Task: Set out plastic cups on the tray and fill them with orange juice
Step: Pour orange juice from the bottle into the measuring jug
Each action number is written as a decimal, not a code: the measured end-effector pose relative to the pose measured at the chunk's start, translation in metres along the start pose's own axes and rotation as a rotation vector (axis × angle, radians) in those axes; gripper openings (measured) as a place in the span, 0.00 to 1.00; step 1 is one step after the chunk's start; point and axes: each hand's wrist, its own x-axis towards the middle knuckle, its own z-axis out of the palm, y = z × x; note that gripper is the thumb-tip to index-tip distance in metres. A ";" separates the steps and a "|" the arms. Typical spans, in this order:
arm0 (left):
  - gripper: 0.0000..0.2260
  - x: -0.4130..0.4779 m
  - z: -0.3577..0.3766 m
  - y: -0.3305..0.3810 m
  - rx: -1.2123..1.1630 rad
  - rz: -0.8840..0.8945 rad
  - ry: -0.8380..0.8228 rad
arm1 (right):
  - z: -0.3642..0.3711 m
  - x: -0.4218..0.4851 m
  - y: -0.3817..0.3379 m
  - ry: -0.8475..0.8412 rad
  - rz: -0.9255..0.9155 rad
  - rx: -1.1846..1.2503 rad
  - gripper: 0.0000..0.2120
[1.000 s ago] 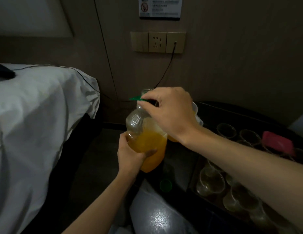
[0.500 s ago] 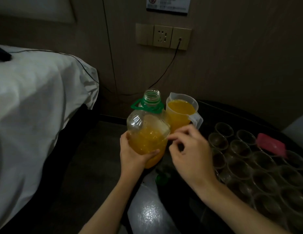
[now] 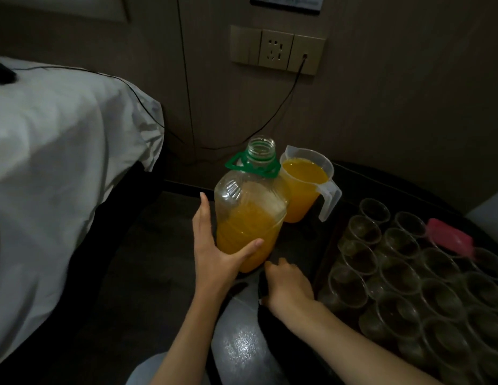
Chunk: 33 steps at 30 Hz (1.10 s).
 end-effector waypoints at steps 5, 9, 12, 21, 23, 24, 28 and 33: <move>0.59 0.002 0.008 0.000 0.029 0.043 0.020 | 0.008 0.007 0.006 0.071 -0.001 -0.018 0.17; 0.62 0.002 0.011 0.001 0.016 0.016 0.033 | -0.010 0.005 0.010 0.146 0.018 0.094 0.14; 0.64 0.002 0.014 0.001 0.015 -0.005 0.030 | -0.050 -0.002 0.014 0.181 0.018 0.134 0.13; 0.63 0.001 0.021 0.005 -0.027 -0.019 0.051 | -0.204 -0.047 0.024 0.510 -0.071 0.349 0.15; 0.60 0.002 0.019 0.005 -0.058 -0.032 0.050 | -0.228 -0.059 0.015 0.632 -0.197 0.653 0.17; 0.58 0.002 0.018 0.007 -0.073 -0.040 0.046 | -0.235 -0.063 0.008 0.665 -0.268 0.807 0.18; 0.57 0.002 0.016 0.008 -0.074 -0.043 0.052 | -0.234 -0.057 -0.019 0.569 -0.489 0.961 0.19; 0.55 0.005 0.016 0.005 -0.078 -0.052 0.060 | -0.218 -0.046 -0.020 0.382 -0.564 0.699 0.24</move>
